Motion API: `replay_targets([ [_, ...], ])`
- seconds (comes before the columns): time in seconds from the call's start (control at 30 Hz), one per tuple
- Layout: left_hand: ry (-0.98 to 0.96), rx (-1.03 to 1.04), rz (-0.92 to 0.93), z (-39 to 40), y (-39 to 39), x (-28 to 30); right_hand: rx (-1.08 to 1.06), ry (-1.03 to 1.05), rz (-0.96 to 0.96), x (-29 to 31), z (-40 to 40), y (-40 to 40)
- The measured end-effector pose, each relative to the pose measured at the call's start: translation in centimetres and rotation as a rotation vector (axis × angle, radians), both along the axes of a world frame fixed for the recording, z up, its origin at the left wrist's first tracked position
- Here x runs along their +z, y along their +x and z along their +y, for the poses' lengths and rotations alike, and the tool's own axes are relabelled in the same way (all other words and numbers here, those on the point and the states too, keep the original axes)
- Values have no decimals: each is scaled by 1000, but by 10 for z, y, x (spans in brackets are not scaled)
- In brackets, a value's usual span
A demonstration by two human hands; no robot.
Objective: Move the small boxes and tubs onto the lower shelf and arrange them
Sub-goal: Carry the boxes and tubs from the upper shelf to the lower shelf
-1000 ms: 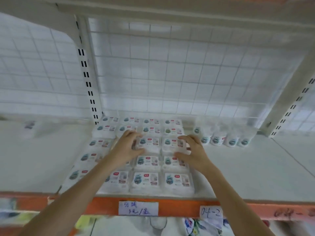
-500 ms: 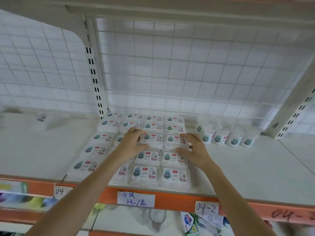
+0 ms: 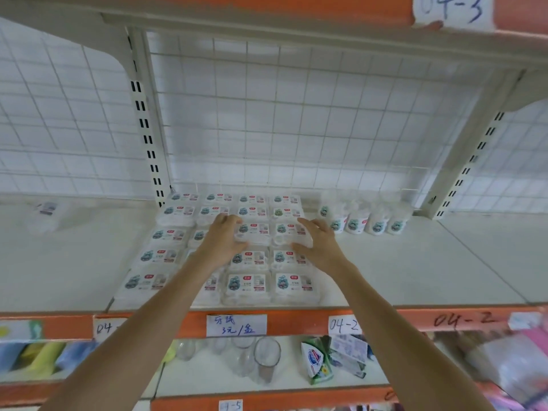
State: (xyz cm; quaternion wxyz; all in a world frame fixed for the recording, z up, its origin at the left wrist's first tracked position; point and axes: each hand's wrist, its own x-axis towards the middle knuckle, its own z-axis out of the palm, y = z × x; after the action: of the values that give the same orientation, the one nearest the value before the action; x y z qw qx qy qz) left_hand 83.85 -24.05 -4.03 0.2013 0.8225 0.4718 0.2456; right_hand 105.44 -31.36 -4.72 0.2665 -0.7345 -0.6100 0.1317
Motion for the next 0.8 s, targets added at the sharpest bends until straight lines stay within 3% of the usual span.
replay_targets([
  [0.07,37,19,35,-7,-4,5,2,72,-156,8,-14,-6],
  [0.17,305,29,173,-29,-20,13,26,171,-420,20,-47,-13],
  [0.3,500,-6,257,-75,-50,13,90,179,-477,24,-102,-18],
  [0.53,432,70,352,-172,-94,-27,84,164,-538,-6,-193,-16],
  [0.8,323,255,398,-287,-128,-66,190,107,-423,-41,-259,-9],
])
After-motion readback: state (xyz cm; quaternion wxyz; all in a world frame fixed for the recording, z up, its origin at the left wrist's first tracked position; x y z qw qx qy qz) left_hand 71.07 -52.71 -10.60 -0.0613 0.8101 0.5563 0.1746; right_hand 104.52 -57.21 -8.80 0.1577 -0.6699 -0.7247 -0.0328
